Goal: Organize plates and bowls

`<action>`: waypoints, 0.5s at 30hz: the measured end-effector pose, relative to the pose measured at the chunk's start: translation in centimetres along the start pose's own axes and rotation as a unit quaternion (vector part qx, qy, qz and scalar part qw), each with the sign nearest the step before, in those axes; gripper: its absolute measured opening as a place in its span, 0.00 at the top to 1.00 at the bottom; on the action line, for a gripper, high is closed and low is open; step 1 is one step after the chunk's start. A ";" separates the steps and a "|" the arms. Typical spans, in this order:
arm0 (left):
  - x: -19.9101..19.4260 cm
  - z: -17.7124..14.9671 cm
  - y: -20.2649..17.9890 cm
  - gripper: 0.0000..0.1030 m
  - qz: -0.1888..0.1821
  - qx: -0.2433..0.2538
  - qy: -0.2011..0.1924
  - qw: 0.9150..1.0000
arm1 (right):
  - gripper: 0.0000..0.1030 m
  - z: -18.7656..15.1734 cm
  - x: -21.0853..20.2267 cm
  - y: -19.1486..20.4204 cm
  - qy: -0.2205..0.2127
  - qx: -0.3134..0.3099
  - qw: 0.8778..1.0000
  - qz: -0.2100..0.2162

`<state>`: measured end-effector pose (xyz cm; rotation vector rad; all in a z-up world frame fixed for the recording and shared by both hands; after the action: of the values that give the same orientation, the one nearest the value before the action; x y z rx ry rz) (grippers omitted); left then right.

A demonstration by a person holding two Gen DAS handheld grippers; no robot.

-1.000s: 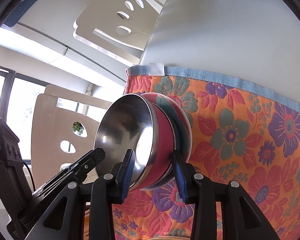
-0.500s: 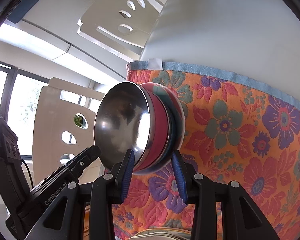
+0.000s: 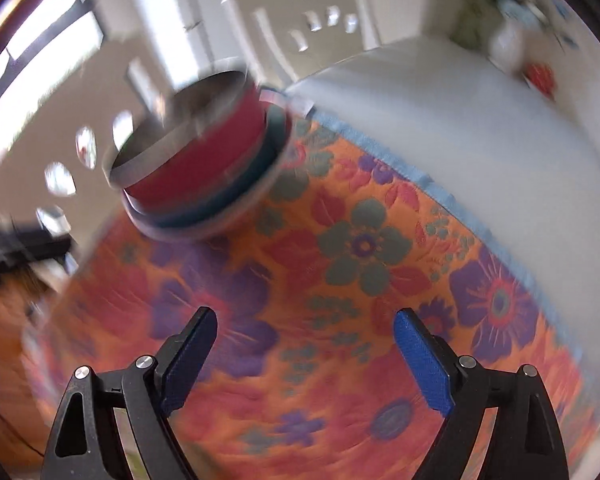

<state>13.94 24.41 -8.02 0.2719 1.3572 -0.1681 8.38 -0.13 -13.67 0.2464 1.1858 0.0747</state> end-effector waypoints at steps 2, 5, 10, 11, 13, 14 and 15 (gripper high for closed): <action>0.4 -0.9 0.3 0.14 0.000 -0.016 0.013 1.000 | 0.14 -1.2 2.4 -0.5 0.012 -0.032 0.999 -0.003; 0.3 -2.2 1.1 0.14 0.000 -0.047 0.013 0.999 | 0.11 -2.4 5.1 -0.4 0.016 -0.065 0.998 0.013; -0.2 -4.1 2.8 0.14 0.030 -0.099 0.015 0.995 | 0.00 -2.8 4.7 -1.3 -0.104 -0.101 0.989 0.035; -0.4 -4.6 3.1 0.14 0.031 -0.111 0.015 0.993 | 0.00 -3.0 4.6 -1.5 -0.102 -0.100 0.989 0.041; -0.7 -5.4 3.6 0.14 0.037 -0.135 0.016 0.990 | 0.00 -3.0 4.6 -1.8 -0.102 -0.099 0.989 0.045; -1.0 -5.6 3.7 0.14 0.040 -0.144 0.015 0.989 | 0.00 -3.1 4.7 -1.6 -0.101 -0.101 0.989 0.040; -1.3 -5.9 3.9 0.14 0.043 -0.155 0.013 0.987 | 0.00 -3.1 4.9 -1.6 -0.100 -0.106 0.989 0.032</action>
<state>9.22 29.75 -7.52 0.0699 1.3726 0.1189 7.28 -0.34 -19.55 0.1007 0.9617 0.2260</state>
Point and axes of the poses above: each gripper's, at about its wrist camera, not at the fingertips, and x roughly the way its jaws point, y to its left, z to its top, the point moved 9 cm from there along x, roughly the way its jaws point, and after that the axes turned 10 degrees about z, right-handed, at the moved point
